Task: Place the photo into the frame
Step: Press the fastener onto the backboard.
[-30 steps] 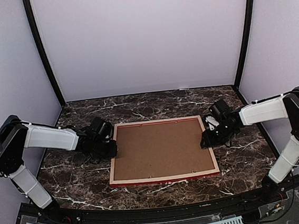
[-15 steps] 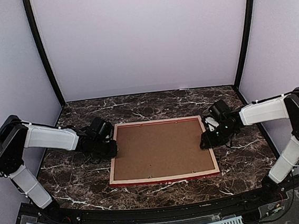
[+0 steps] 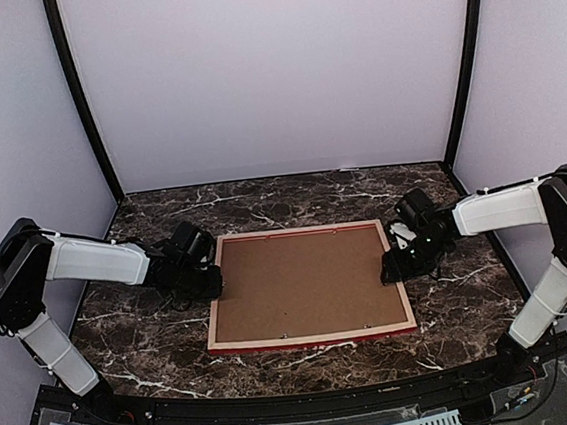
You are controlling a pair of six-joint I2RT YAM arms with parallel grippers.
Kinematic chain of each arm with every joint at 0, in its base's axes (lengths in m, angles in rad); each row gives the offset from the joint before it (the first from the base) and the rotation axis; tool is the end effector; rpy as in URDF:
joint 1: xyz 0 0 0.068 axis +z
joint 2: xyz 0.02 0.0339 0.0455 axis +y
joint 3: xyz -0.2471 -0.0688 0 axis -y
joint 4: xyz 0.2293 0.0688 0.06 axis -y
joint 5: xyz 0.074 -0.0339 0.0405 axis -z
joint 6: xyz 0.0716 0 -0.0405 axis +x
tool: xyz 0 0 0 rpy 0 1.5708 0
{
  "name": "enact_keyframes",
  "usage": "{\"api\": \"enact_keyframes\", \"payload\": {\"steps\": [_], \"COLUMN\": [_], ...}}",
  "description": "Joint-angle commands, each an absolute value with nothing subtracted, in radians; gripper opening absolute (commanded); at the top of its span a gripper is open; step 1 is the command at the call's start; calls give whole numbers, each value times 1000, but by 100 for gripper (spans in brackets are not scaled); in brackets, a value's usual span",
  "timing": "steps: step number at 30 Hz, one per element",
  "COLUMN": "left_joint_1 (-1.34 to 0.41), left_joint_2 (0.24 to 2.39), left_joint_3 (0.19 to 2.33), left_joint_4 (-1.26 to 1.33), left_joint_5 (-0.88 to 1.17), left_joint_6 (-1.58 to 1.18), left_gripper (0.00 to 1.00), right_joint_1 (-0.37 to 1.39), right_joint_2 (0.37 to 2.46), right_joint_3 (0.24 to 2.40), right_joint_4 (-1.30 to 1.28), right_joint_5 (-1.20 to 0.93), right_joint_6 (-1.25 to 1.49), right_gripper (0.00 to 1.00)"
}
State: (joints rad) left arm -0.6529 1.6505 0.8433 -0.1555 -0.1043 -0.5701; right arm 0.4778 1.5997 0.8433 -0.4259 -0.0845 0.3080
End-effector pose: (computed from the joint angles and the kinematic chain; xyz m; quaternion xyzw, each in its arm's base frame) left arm 0.2623 -0.1912 0.1165 0.0238 0.9527 -0.1309 0.2734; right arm 0.2549 0.1388 0.1123 -0.0913 0.9761 0.1121 0.1623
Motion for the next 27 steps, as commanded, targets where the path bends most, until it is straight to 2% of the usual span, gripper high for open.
{"api": "enact_keyframes", "payload": {"steps": [1, 12, 17, 27], "left_joint_1": [-669, -669, -668, -669], "left_joint_2": [1665, 1668, 1668, 1666], "left_joint_3": [836, 836, 836, 835], "left_joint_4": [-262, -261, -262, -265], "left_joint_5": [-77, -78, -80, -83], "left_joint_6": [-526, -526, -526, -525], "left_gripper": [13, 13, 13, 13], "right_joint_1": [477, 473, 474, 459], "right_joint_2": [1617, 1586, 1593, 1609], "right_joint_3": [822, 790, 781, 781], "right_joint_4": [-548, -525, -525, -528], "right_joint_5": [-55, -187, -173, -155], "right_joint_6": [322, 316, 321, 324], "right_gripper": [68, 69, 69, 56]}}
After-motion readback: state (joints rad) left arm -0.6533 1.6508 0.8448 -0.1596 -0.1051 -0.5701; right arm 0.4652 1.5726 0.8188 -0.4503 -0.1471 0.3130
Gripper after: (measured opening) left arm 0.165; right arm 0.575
